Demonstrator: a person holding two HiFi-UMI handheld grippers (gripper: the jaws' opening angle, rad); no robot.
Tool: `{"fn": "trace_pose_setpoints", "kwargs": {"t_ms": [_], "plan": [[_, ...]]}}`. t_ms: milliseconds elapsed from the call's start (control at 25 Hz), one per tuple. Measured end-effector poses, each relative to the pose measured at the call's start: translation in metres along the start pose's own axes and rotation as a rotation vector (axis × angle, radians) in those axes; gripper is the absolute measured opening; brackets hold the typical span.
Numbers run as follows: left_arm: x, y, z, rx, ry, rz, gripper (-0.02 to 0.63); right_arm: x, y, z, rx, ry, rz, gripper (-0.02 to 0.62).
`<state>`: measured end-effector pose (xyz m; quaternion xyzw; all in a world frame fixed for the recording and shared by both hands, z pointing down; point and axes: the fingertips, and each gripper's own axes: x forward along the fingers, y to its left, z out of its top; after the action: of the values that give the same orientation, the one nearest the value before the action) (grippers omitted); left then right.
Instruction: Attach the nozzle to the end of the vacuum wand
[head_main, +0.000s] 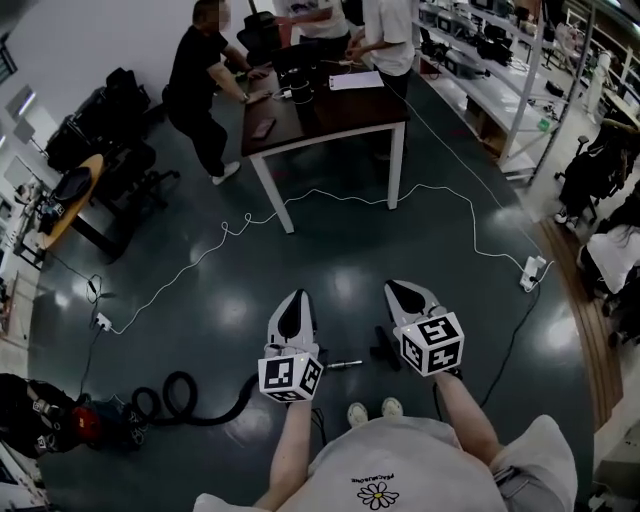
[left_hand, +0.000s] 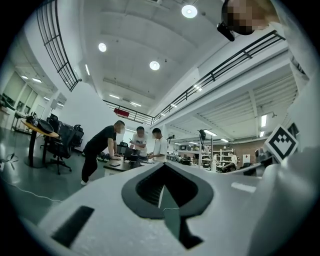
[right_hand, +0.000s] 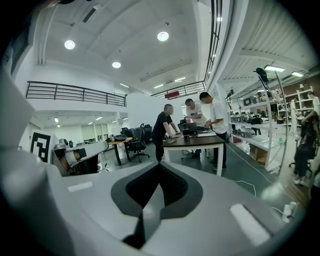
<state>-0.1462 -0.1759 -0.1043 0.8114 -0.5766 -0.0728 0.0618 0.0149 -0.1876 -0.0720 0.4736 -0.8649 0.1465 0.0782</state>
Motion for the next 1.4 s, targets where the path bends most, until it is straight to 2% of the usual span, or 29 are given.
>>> {"fn": "trace_pose_setpoints", "kwargs": {"t_ms": [320, 560, 640, 720, 800, 960, 1120, 1200, 1320, 1400], "plan": [[0.025, 0.000, -0.017, -0.015, 0.028, -0.029, 0.000, 0.012, -0.014, 0.001, -0.021, 0.011, -0.019, 0.005], [0.041, -0.008, -0.020, 0.007, 0.023, -0.057, 0.000, 0.015, -0.024, 0.014, -0.034, -0.023, -0.012, 0.006], [0.043, -0.008, -0.031, 0.005, 0.022, -0.056, 0.000, 0.020, -0.029, 0.007, -0.042, -0.021, -0.016, 0.005], [0.043, -0.007, -0.058, 0.006, 0.019, -0.062, 0.000, 0.029, -0.038, -0.014, -0.060, -0.024, -0.015, 0.005], [0.047, 0.001, -0.108, 0.008, 0.021, -0.069, 0.000, 0.045, -0.051, -0.053, -0.082, -0.038, -0.011, 0.005], [0.065, 0.050, -0.264, 0.022, 0.034, -0.048, 0.000, 0.112, -0.094, -0.187, -0.101, -0.056, -0.003, 0.005], [0.090, 0.123, -0.424, 0.135, -0.047, -0.035, 0.000, 0.211, -0.140, -0.325, -0.151, -0.145, -0.011, 0.005], [0.091, 0.149, -0.504, 0.193, -0.062, -0.025, 0.000, 0.247, -0.164, -0.401, -0.142, -0.172, -0.010, 0.006], [0.076, 0.172, -0.609, 0.259, -0.055, -0.058, 0.000, 0.278, -0.184, -0.511, -0.135, -0.160, 0.023, 0.005], [0.063, 0.185, -0.662, 0.289, -0.029, -0.102, 0.000, 0.291, -0.188, -0.571, -0.147, -0.129, 0.058, 0.006]]}}
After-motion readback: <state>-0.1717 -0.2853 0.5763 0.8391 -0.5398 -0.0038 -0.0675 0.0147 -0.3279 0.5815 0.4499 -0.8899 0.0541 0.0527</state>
